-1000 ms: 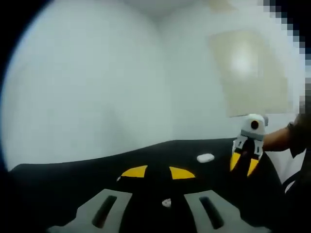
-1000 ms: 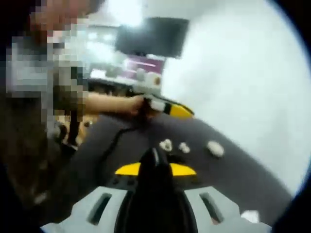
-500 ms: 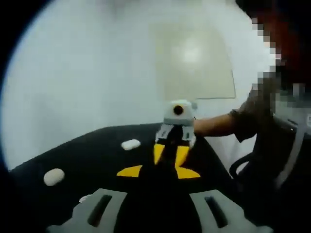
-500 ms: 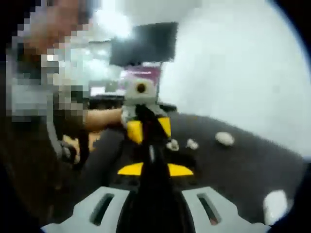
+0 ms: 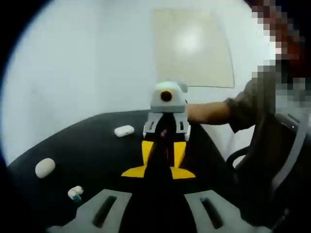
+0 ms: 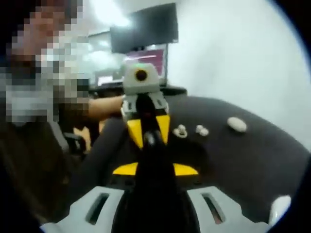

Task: Pick up three earphones and place each one into its charging case using tactile feedback, ensure that each earphone is properly inserted and securely positioned inside the case.

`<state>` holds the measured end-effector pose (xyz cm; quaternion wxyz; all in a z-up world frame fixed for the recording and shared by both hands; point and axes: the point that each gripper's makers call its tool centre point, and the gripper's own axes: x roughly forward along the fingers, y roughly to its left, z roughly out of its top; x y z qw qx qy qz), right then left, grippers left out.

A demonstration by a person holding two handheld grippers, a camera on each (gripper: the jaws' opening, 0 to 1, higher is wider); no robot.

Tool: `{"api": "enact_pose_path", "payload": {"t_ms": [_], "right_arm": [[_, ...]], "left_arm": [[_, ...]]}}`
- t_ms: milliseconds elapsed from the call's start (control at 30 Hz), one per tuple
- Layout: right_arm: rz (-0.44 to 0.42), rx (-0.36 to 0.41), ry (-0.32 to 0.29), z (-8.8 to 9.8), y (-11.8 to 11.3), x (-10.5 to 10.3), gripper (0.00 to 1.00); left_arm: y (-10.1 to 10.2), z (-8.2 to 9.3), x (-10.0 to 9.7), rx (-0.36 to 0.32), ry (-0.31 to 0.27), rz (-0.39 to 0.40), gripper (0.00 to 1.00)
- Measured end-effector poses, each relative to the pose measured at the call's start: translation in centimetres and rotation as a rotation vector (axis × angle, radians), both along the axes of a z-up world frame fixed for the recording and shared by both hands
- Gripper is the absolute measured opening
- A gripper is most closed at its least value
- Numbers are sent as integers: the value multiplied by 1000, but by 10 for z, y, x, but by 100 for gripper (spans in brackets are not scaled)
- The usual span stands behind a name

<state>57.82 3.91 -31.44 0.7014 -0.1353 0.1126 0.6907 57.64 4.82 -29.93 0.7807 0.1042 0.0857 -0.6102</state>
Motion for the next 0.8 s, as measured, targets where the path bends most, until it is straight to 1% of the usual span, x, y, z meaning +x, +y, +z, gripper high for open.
{"api": "enact_pose_path", "payload": {"t_ms": [33,67,100,167,200,267,333,367,400,433,467,500,600,667,733,767,800], "right_arm": [[0,-2,2,0,1,1,22],[24,-4,20,-1,2,-1,19],[11,-8,31,-1,3,2,19],[26,-9,41,-1,2,1,19],[31,-7,54,-1,2,0,19],[27,9,92,-3,3,-3,18],[23,18,93,-4,2,-5,18],[15,17,89,-3,3,-6,18],[7,16,59,-4,5,-6,18],[6,6,8,-6,5,-6,18],[10,4,-29,-6,5,-7,18],[5,9,-33,-5,4,-9,18],[4,11,-29,-6,3,-6,18],[10,12,-33,-6,3,-6,18],[22,18,-72,-6,3,-7,18],[26,19,-94,-6,4,-8,18],[33,21,-126,-5,4,-8,18]], "left_arm": [[0,0,0,0,0,0,14],[0,0,1,0,4,2,14],[1,0,3,1,4,8,14],[1,0,3,-1,7,7,14],[1,1,2,-5,4,8,15],[0,7,4,-32,20,30,19],[-1,11,4,-46,15,46,18],[-2,13,4,-53,15,48,16],[-4,15,2,-63,13,39,14],[-6,16,1,-63,16,40,14],[-6,16,0,-60,22,39,14],[-6,15,-1,-57,32,35,14],[-6,14,-2,-56,49,39,14],[-6,14,-2,-56,95,47,13],[-5,14,-3,-77,180,50,13],[-4,15,-3,-92,232,54,13],[-4,15,-4,-110,270,44,13]]}}
